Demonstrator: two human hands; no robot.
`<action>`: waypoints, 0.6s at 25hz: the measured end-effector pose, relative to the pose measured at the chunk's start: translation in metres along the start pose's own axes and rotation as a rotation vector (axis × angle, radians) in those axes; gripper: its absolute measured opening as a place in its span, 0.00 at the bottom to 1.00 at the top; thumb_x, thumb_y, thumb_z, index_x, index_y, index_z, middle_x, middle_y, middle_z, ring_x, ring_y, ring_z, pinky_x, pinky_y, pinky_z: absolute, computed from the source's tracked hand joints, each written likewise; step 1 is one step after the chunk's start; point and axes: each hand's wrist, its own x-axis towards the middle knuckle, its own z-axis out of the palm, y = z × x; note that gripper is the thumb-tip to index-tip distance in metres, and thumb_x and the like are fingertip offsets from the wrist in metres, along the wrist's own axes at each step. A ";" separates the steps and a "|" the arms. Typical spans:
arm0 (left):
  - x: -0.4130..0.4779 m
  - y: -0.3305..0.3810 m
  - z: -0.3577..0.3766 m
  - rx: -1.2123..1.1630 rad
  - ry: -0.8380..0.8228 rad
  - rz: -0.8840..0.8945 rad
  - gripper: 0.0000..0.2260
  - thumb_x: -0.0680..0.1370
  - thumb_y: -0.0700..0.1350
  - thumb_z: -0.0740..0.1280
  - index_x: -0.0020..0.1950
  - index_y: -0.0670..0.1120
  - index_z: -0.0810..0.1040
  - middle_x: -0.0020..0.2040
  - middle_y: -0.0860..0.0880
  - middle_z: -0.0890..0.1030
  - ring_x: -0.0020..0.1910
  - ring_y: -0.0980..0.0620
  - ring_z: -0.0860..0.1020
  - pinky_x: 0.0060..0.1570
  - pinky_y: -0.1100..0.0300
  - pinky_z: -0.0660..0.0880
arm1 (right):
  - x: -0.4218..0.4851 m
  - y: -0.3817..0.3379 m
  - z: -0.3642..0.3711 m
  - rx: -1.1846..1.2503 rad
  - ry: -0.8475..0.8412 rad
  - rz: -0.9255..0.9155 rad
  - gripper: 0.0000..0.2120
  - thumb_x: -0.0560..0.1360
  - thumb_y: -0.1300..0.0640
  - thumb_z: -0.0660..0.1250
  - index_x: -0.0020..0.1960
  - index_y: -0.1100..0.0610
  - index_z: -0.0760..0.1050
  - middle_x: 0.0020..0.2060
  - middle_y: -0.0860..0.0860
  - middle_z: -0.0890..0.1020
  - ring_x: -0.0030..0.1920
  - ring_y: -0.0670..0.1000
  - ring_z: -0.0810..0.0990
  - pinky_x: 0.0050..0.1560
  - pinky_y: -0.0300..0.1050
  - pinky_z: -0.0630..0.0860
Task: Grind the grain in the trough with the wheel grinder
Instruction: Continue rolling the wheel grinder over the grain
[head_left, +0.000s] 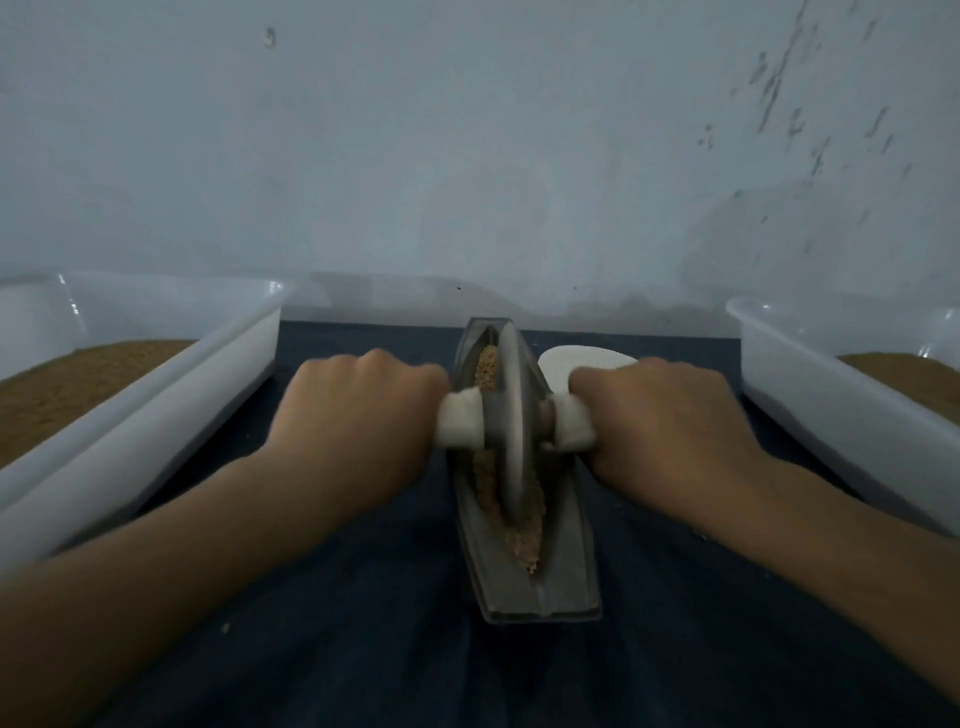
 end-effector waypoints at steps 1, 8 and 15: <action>-0.004 -0.001 -0.003 -0.027 0.089 0.026 0.19 0.57 0.50 0.70 0.36 0.55 0.60 0.28 0.56 0.51 0.26 0.57 0.44 0.29 0.67 0.46 | -0.010 0.001 -0.001 0.021 0.052 0.002 0.15 0.59 0.49 0.64 0.38 0.46 0.58 0.28 0.42 0.51 0.27 0.45 0.48 0.30 0.36 0.44; 0.053 -0.001 0.029 -0.120 -0.269 -0.287 0.03 0.77 0.47 0.65 0.50 0.51 0.76 0.39 0.50 0.75 0.38 0.45 0.77 0.35 0.54 0.68 | 0.073 -0.013 0.017 -0.037 -0.177 0.070 0.07 0.78 0.57 0.66 0.55 0.52 0.77 0.47 0.54 0.82 0.47 0.60 0.82 0.38 0.47 0.65; 0.001 -0.007 0.005 -0.010 0.109 0.039 0.16 0.59 0.49 0.66 0.37 0.53 0.59 0.29 0.56 0.48 0.26 0.57 0.43 0.30 0.67 0.45 | -0.006 0.009 0.007 0.068 0.006 -0.116 0.20 0.61 0.57 0.71 0.41 0.48 0.60 0.31 0.43 0.55 0.29 0.52 0.59 0.29 0.37 0.46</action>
